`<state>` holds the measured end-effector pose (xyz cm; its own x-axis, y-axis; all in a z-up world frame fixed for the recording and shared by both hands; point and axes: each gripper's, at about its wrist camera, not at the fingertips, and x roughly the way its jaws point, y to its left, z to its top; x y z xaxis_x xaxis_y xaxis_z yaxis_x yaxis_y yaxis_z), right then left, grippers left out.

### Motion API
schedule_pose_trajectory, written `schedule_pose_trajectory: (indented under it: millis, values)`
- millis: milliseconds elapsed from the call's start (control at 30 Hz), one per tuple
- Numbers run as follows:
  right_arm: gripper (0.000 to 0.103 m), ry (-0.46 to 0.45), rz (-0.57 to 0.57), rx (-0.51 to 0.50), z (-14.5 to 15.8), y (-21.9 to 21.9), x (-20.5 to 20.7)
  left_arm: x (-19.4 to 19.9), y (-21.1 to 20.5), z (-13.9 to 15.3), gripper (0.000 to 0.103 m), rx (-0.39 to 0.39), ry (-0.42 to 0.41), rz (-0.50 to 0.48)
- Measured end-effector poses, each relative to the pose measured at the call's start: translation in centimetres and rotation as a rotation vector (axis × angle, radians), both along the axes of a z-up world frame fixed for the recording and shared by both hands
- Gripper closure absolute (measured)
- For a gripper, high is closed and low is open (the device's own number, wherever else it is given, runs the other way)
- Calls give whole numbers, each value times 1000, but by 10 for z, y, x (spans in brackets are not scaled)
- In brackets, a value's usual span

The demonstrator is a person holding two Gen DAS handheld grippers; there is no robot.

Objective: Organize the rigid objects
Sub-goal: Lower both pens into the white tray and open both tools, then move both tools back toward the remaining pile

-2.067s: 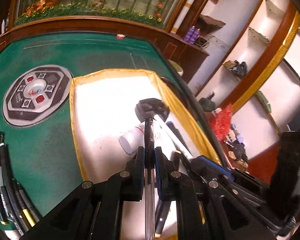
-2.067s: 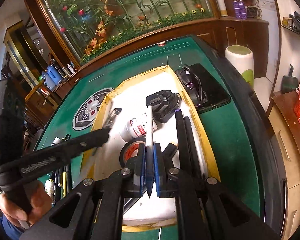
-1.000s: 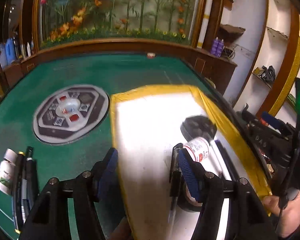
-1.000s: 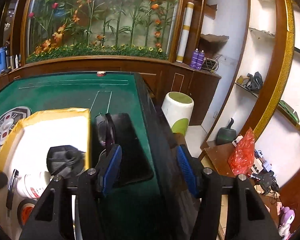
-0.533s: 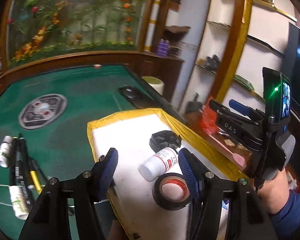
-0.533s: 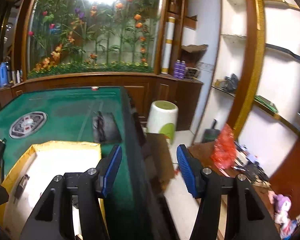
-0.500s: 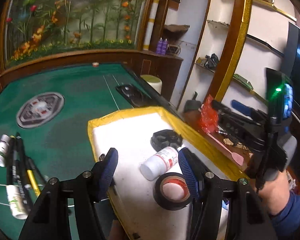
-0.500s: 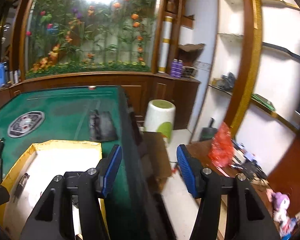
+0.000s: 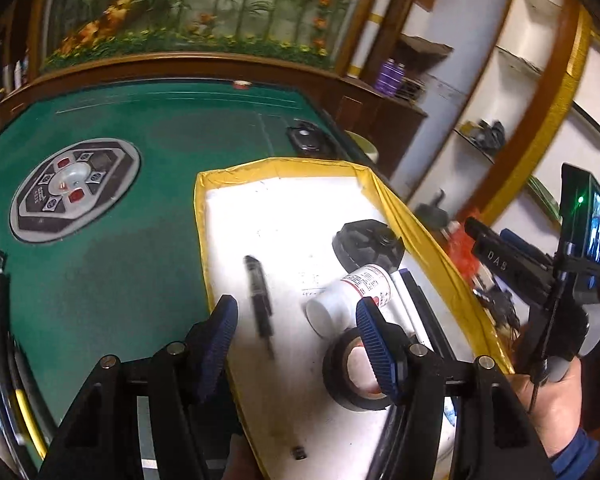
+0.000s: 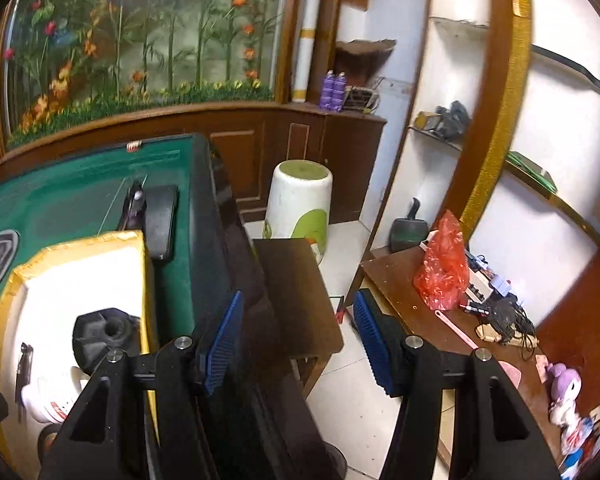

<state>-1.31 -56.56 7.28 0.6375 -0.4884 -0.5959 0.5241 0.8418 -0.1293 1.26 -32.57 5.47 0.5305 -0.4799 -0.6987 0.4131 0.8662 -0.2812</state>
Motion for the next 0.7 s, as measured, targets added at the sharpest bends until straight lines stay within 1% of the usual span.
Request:
schedule_pose_trajectory:
  millis: [100, 167, 200, 267, 300, 333, 367, 433, 500, 533, 567, 600, 633, 667, 700]
  values:
    - [47, 30, 18, -9, -4, 7, 20, 13, 9, -1, 38, -24, 10, 26]
    - [46, 46, 16, -20, -7, 10, 23, 15, 12, -2, 38, -38, 14, 14]
    - [46, 39, 16, -11, -6, 8, 22, 15, 12, -2, 38, -40, 11, 8]
    - [46, -10, -12, 14, -3, 2, 11, 12, 15, -2, 38, -54, 8, -6]
    - [45, -52, -36, 25, 1, -2, 1, 11, 17, -3, 38, -58, 13, -8]
    - [44, -79, -47, 34, 3, -5, -6, 9, 19, -3, 38, -63, 25, -6]
    - [41, -87, -62, 33, 5, -8, -15, 8, 21, -1, 38, -74, 33, -3]
    - [41, -87, -87, -4, 11, -6, -31, -2, 31, 6, 38, -88, 41, 4]
    - [41, -113, -97, -39, 24, 0, -54, -12, 46, 14, 38, -101, 37, 1]
    - [41, -141, -81, -28, 32, 5, -68, -19, 59, 19, 38, -122, 32, -2]
    - [40, -175, -41, 4, 43, 13, -83, -24, 69, 23, 38, -141, 28, -1]
    - [36, -198, 3, 35, 51, 21, -93, -33, 89, 28, 38, -177, 14, 11]
    - [32, -227, 82, 80, 61, 38, -106, -38, 101, 32, 38, -200, 3, 23]
    - [24, -245, 143, 105, 67, 51, -112, -45, 120, 37, 38, -226, -15, 39]
    - [19, -262, 215, 129, 71, 66, -118, -50, 135, 40, 38, -228, -22, 45]
